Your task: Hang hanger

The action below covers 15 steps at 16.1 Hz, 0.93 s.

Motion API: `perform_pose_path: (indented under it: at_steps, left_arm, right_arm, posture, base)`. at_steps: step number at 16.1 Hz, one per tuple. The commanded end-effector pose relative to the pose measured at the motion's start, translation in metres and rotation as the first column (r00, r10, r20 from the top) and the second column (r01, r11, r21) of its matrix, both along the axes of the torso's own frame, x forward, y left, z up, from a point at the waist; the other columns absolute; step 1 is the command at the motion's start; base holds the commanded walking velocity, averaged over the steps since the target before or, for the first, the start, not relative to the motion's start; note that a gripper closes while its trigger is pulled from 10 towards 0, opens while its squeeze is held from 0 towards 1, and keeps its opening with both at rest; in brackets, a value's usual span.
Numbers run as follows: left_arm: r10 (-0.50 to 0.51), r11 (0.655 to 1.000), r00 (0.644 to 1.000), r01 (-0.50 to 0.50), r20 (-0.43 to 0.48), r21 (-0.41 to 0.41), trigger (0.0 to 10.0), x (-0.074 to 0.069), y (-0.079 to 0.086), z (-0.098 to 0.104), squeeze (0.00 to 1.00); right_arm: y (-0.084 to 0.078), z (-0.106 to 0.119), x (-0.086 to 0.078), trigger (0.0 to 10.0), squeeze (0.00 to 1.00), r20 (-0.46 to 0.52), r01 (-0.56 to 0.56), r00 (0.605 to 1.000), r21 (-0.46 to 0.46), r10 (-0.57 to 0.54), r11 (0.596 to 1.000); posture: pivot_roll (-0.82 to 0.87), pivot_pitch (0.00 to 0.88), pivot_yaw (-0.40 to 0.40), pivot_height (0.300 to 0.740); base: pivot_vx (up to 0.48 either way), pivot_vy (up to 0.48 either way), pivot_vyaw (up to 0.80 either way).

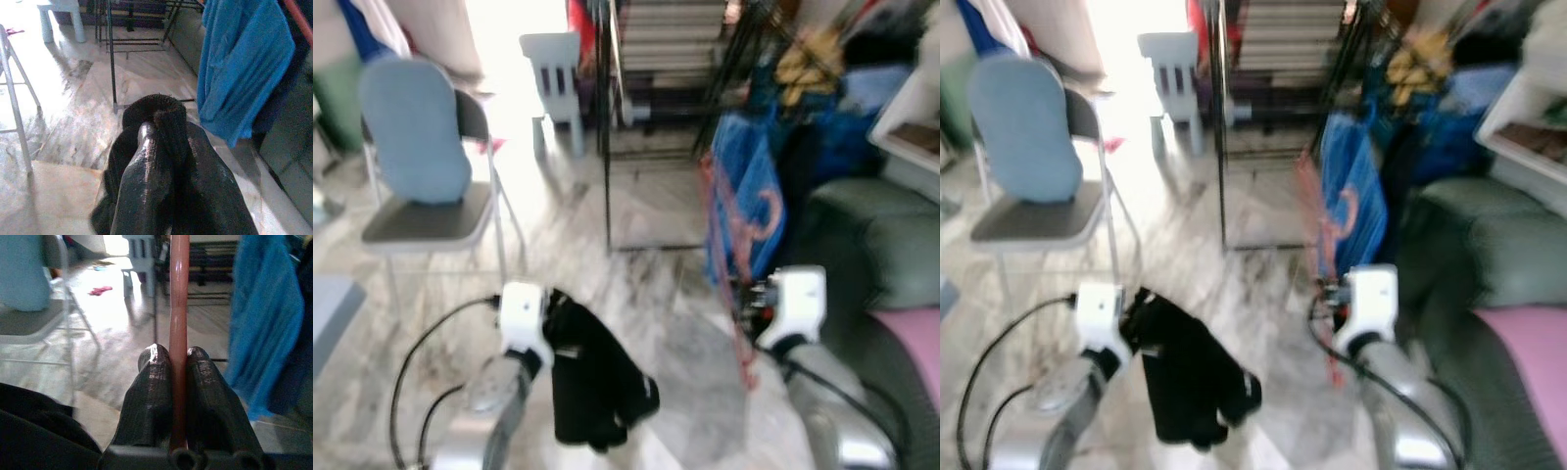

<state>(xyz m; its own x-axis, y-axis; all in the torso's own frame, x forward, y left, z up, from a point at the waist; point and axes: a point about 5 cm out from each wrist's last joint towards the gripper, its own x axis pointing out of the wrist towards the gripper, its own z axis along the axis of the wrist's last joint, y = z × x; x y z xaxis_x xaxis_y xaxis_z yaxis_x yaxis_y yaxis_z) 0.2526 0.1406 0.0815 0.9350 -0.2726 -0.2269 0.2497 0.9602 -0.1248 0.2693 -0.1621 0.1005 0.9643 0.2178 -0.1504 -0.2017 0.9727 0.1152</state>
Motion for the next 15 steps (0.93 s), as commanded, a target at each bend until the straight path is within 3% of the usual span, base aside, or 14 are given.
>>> perform_pose_path:
  at_steps: [1, 6, 15]
  left_arm:
    - [-0.006, 1.0, 0.999, 0.006, 0.035, -0.002, 10.0, 0.0025, -0.0013, 0.0076, 0.0]
    - [-0.009, 1.0, 0.999, 0.01, 0.031, -0.005, 10.0, 0.0028, -0.0027, 0.0065, 0.0]
    - [0.035, 0.998, 0.999, -0.034, 0.028, -0.046, 10.0, 0.0073, 0.0011, 0.0075, 0.0]
  right_arm:
    - [-0.0008, 0.0037, 0.0024, 10.0, 0.0, 0.022, -0.001, 1.0, 0.009, 0.001, 1.0]
    - [-0.0008, 0.0045, 0.0037, 10.0, 0.0, 0.025, 0.005, 1.0, 0.011, -0.006, 1.0]
    - [-0.0007, 0.004, 0.0054, 10.0, 0.0, 0.015, 0.006, 1.0, 0.006, -0.006, 1.0]
  posture:
    - [-0.1, 0.0, 0.006, 0.74]
    - [-0.11, 0.0, 0.006, 0.74]
    - [-0.11, 0.0, 0.003, 0.74]
  base:
    - [-0.368, 0.0, 0.0]
    - [-0.36, 0.0, 0.0]
    - [0.0, 0.0, -0.1]
